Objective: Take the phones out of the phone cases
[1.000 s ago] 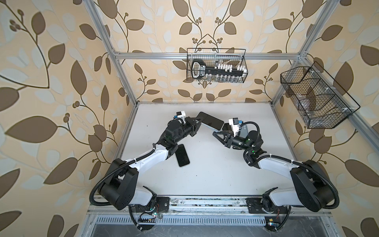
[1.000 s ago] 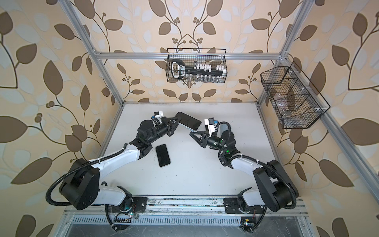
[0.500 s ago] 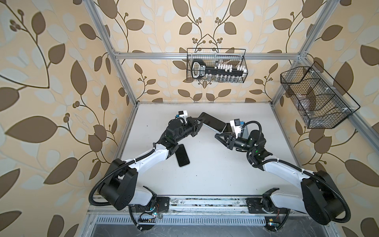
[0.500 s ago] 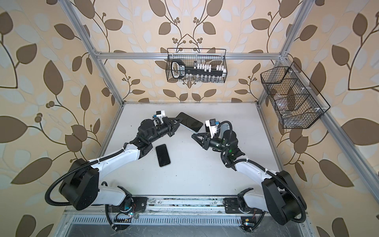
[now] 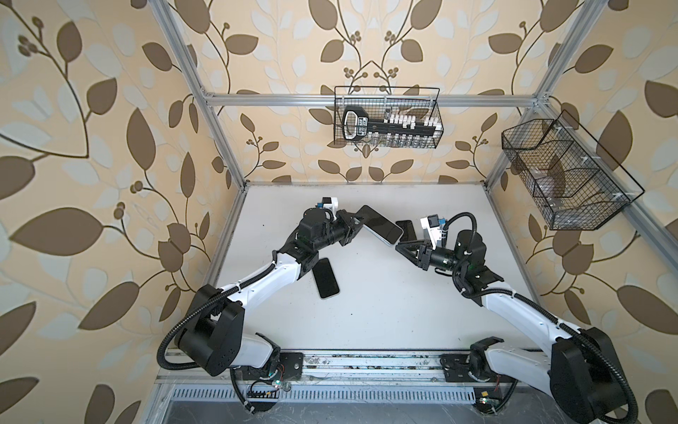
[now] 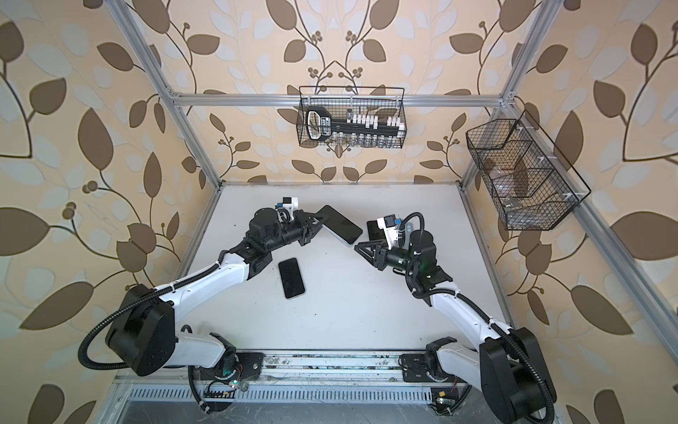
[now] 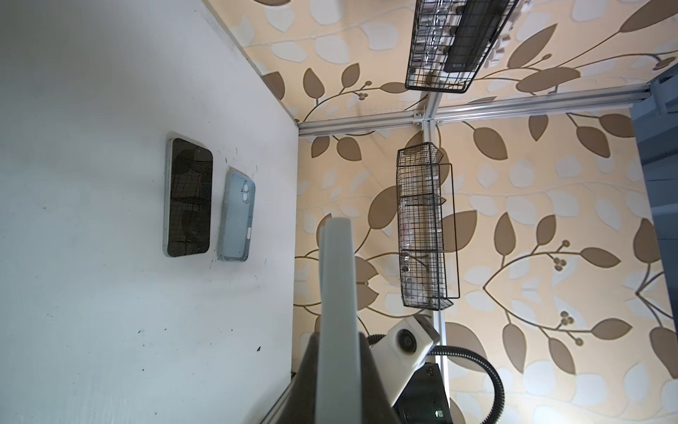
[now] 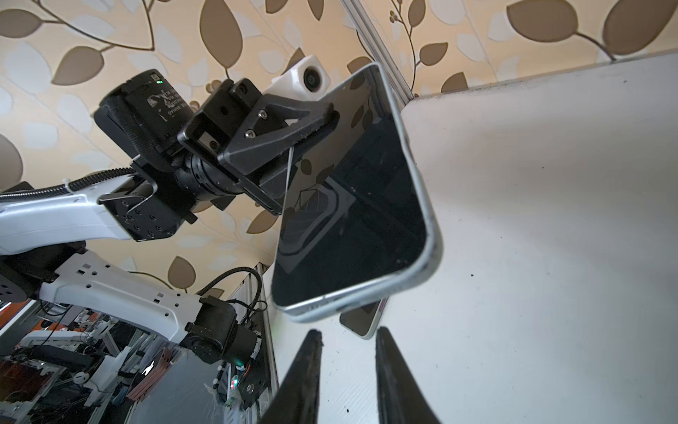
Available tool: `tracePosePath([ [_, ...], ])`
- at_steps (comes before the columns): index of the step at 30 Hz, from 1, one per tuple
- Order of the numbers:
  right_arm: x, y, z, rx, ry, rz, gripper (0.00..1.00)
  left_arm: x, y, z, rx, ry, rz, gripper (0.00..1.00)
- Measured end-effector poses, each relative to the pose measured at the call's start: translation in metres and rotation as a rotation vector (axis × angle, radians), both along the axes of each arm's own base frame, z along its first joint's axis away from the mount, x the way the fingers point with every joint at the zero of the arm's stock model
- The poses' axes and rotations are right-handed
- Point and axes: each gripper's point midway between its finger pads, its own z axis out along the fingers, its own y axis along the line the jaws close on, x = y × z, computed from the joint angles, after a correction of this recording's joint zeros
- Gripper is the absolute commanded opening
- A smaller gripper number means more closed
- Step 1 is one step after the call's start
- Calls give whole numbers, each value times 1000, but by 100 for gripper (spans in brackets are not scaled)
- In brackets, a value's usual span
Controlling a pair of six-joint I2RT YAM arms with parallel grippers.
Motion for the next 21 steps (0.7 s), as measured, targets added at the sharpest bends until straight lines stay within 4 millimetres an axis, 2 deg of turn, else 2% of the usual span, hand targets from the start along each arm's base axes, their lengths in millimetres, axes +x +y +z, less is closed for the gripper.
tracePosePath([
  [3, 1, -4, 4, -19, -4, 5, 54, 0, 0, 7, 59, -21, -38, 0],
  [7, 0, -10, 17, -50, -35, 18, 79, 0, 3, 28, 131, -91, -95, 0],
  [12, 0, -14, 43, -112, -92, 62, 98, 2, 17, 43, 191, -170, -166, 0],
  [17, -6, -13, 67, -183, -144, 125, 100, 5, 18, 42, 269, -226, -275, 0],
  [21, -9, -12, 67, -226, -141, 163, 97, 5, 9, 38, 318, -267, -387, 0],
])
